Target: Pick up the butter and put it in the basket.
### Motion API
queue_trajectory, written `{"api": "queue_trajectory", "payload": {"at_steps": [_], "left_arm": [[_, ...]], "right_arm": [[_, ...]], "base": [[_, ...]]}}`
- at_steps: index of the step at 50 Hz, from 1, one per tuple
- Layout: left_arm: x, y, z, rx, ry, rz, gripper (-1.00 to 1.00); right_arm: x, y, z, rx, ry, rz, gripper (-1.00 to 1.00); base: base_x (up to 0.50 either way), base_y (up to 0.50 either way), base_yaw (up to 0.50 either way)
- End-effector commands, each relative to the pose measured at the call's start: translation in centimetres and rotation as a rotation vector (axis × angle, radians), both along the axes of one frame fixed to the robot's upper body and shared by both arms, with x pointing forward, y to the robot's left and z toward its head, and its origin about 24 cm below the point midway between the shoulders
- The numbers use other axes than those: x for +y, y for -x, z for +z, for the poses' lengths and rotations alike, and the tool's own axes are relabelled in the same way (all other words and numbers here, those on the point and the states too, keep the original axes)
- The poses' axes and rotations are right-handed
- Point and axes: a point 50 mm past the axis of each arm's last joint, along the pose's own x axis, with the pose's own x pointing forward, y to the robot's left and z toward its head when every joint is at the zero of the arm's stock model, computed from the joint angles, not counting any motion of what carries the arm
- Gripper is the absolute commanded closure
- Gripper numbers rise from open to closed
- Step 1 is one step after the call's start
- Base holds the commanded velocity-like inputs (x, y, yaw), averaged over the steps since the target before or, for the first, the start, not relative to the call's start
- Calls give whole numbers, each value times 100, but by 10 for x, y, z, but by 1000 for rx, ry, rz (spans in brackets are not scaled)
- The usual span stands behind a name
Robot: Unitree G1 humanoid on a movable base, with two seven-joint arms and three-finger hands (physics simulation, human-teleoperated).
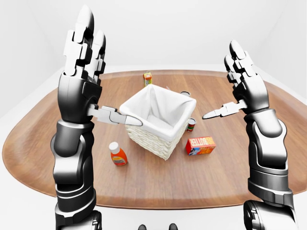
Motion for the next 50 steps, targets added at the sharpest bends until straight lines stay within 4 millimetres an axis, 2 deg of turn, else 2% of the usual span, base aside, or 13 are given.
{"api": "queue_trajectory", "payload": {"at_steps": [1,19,38,43,48,50], "left_arm": [[0,0,0,0,-2,1,-100],[0,0,-1,5,6,-3,-100],[1,3,-2,3,13,-5,-100],[3,3,-4,10,15,2,-100],[5,0,-6,23,18,7,-100],[4,0,-7,29,19,8,-100]], "right_arm": [[0,-1,0,3,0,-2,-100],[1,-4,-8,32,-9,-2,-100],[-8,-11,-12,70,-22,-29,-100],[-26,-23,-27,167,-45,-56,-100],[-47,-34,-50,308,-60,-95,-100],[-57,-39,-59,313,-49,-117,-100]], "base": [[22,-2,0],[22,-2,0],[0,0,0],[0,0,0],[0,0,0],[0,0,0]]}}
